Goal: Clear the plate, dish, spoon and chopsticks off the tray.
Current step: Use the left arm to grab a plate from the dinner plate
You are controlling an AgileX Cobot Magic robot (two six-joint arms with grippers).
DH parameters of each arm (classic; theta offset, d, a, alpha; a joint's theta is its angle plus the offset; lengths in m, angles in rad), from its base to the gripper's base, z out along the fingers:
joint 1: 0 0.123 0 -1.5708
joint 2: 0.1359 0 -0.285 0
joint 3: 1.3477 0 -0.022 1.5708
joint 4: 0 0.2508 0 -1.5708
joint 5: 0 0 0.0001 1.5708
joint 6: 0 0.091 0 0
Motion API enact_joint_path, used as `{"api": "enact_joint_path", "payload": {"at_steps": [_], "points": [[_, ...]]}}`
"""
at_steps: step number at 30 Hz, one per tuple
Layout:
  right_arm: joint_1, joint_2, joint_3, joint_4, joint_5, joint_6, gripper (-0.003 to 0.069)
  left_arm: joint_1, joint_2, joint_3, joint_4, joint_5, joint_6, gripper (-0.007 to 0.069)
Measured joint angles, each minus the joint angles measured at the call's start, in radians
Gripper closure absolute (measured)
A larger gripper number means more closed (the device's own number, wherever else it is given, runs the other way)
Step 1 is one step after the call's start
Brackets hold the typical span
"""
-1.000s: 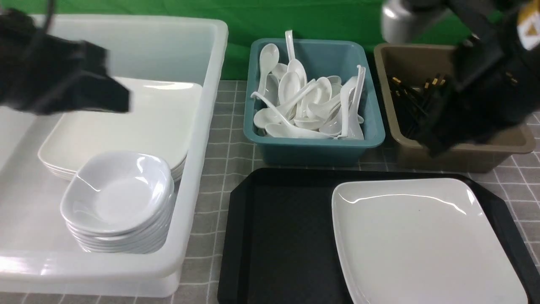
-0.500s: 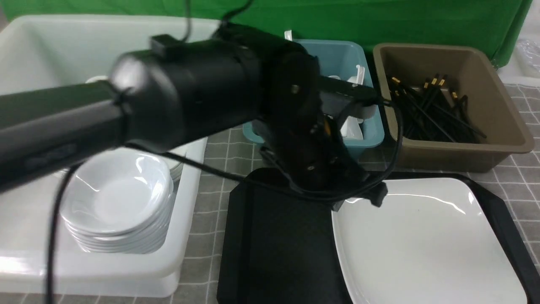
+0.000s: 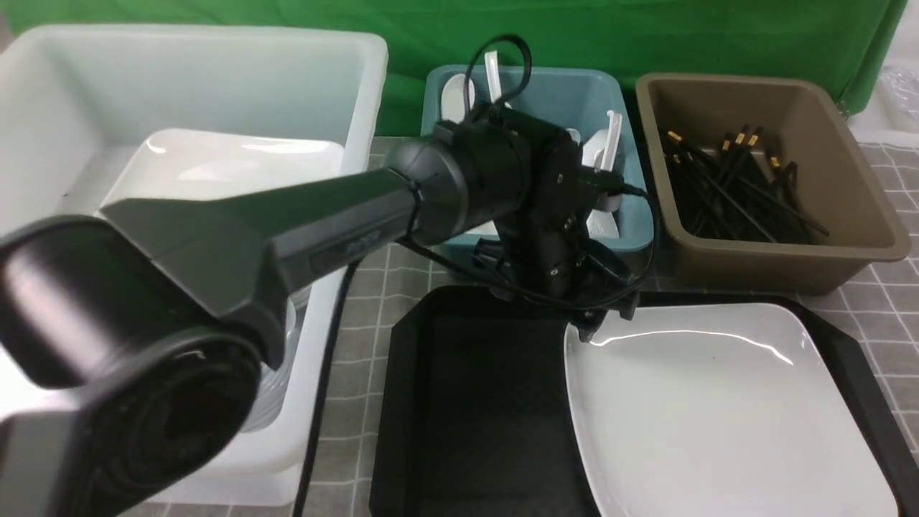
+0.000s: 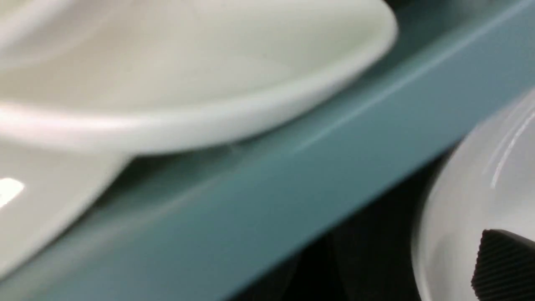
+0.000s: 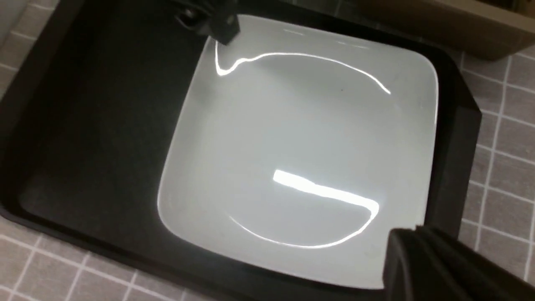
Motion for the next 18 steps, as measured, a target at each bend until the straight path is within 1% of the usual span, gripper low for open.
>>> {"api": "enact_joint_path", "payload": {"at_steps": [4,8,10,11,13,15,18], "points": [[0.000,0.000,0.000,0.007,-0.027,-0.003,0.0629,-0.001,0.029,-0.005,-0.041,-0.025,0.039,0.0158],[0.000,0.000,0.000,0.009,-0.049,-0.004,0.0629,-0.001,0.035,-0.006,-0.119,-0.036,0.083,0.0193],[0.000,0.000,0.000,0.012,-0.062,-0.004,0.0629,-0.001,0.042,-0.007,-0.142,-0.052,0.094,0.0241],[0.000,0.000,0.000,0.012,-0.063,-0.004,0.0629,-0.001,0.043,-0.007,-0.142,-0.053,0.094,0.0241],[0.000,0.000,0.000,0.014,-0.066,-0.004,0.0629,-0.001,0.056,-0.008,-0.155,-0.058,0.094,0.0324],[0.000,0.000,0.000,0.014,-0.066,-0.005,0.0629,0.004,0.058,-0.012,-0.173,-0.058,0.090,0.0372],[0.000,0.000,0.000,0.015,-0.066,-0.012,0.0629,0.006,0.056,-0.013,-0.185,-0.053,0.090,0.0389]]}}
